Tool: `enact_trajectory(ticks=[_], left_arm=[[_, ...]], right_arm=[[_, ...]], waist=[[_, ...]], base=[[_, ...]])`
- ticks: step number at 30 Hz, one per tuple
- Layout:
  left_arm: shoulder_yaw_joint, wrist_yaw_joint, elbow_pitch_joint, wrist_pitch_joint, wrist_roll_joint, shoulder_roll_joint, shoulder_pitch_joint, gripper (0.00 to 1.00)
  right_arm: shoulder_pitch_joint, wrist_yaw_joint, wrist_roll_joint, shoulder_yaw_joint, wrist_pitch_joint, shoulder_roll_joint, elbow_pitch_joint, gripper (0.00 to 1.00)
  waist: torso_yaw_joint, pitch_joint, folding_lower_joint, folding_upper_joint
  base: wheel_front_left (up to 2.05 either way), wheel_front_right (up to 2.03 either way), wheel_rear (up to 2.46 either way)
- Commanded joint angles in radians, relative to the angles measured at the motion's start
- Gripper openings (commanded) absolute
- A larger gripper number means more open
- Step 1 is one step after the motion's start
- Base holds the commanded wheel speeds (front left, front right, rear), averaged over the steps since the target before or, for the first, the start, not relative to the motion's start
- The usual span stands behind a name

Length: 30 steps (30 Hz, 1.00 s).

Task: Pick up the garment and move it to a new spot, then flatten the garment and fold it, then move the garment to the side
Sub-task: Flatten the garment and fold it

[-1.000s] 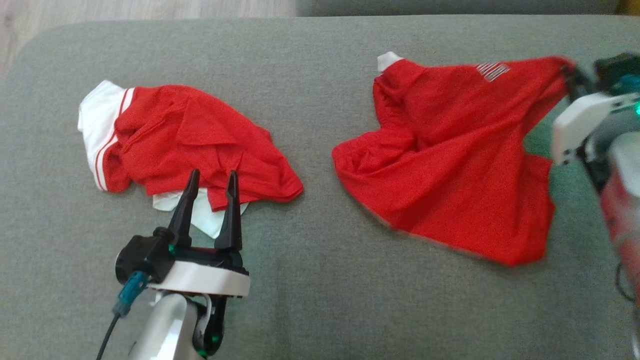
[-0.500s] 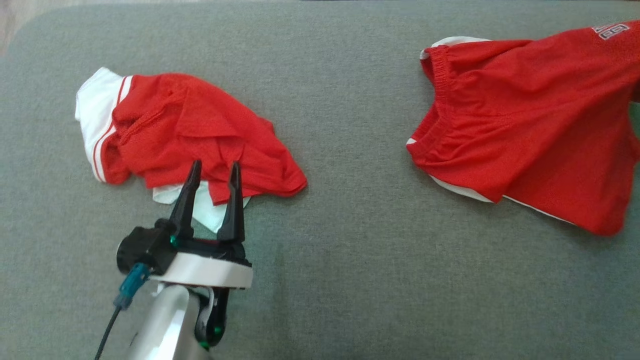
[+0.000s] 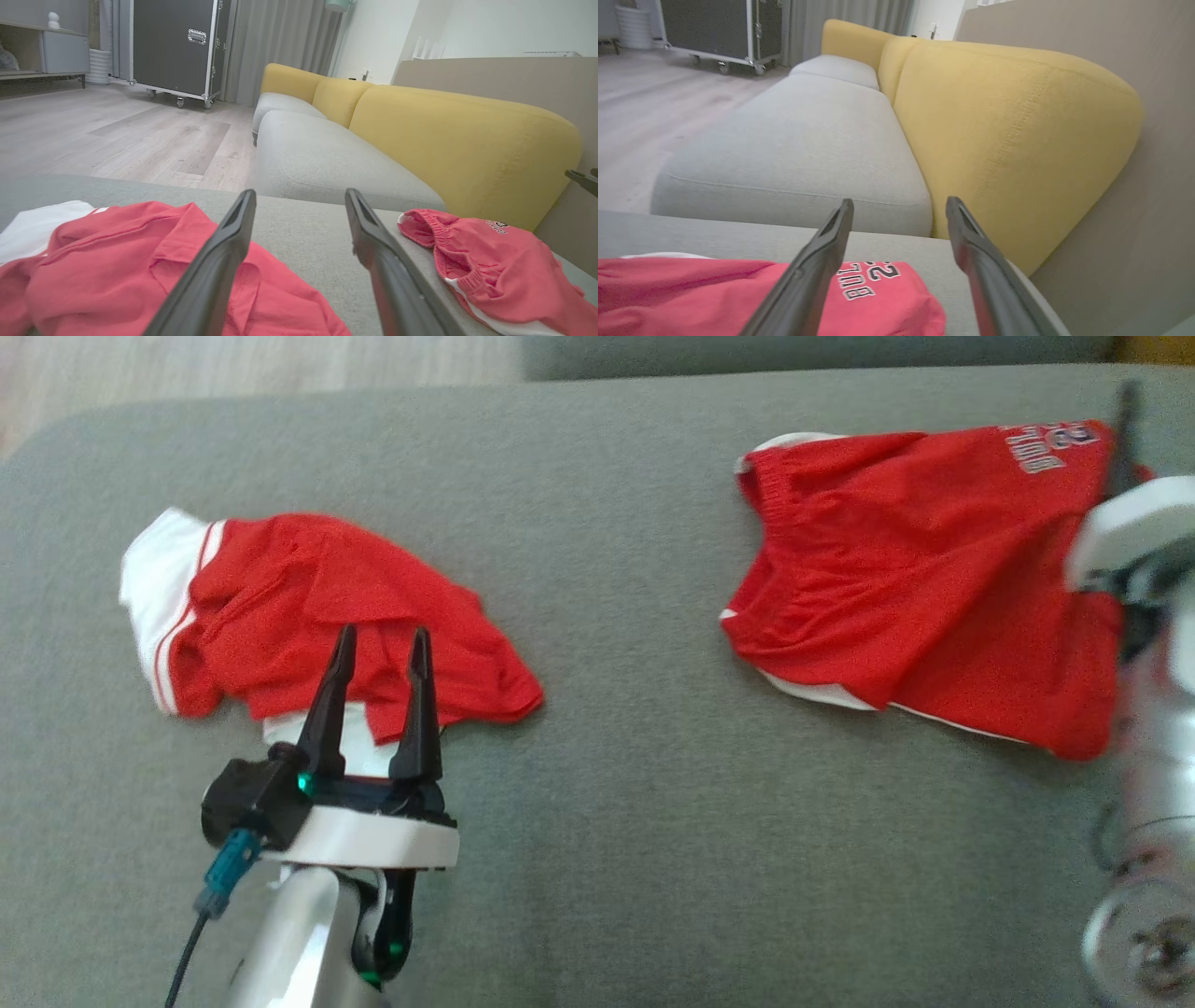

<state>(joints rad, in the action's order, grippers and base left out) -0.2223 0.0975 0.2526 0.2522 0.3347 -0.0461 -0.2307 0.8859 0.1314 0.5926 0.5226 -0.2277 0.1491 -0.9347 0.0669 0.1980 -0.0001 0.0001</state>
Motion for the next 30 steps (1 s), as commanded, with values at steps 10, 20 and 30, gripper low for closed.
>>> enact_trajectory(ticks=[10,20,30], left_arm=[[0.062,-0.002,-0.08,0.01,-0.005,-0.004,0.037,1.0],[0.061,0.001,-0.091,0.01,-0.011,-0.004,0.07,1.0],[0.04,0.007,-0.078,0.01,-0.016,-0.004,0.06,1.0]], right_arm=[[-0.291,-0.001,-0.538,-0.431,-0.034,-0.098,0.324,1.0],[-0.619,-0.001,-0.728,-0.571,-0.034,-0.099,0.536,1.0],[-0.572,-0.001,-0.707,-0.683,-0.028,-0.099,0.507,1.0]], waist=[[-0.124,-0.093,0.0001,-0.0001],[-0.148,-0.111,0.0001,-0.0001],[-0.055,-0.075,0.0001,-0.0001]], base=[[0.0,0.0,0.0],[0.0,0.0,0.0],[0.0,0.0,0.0]])
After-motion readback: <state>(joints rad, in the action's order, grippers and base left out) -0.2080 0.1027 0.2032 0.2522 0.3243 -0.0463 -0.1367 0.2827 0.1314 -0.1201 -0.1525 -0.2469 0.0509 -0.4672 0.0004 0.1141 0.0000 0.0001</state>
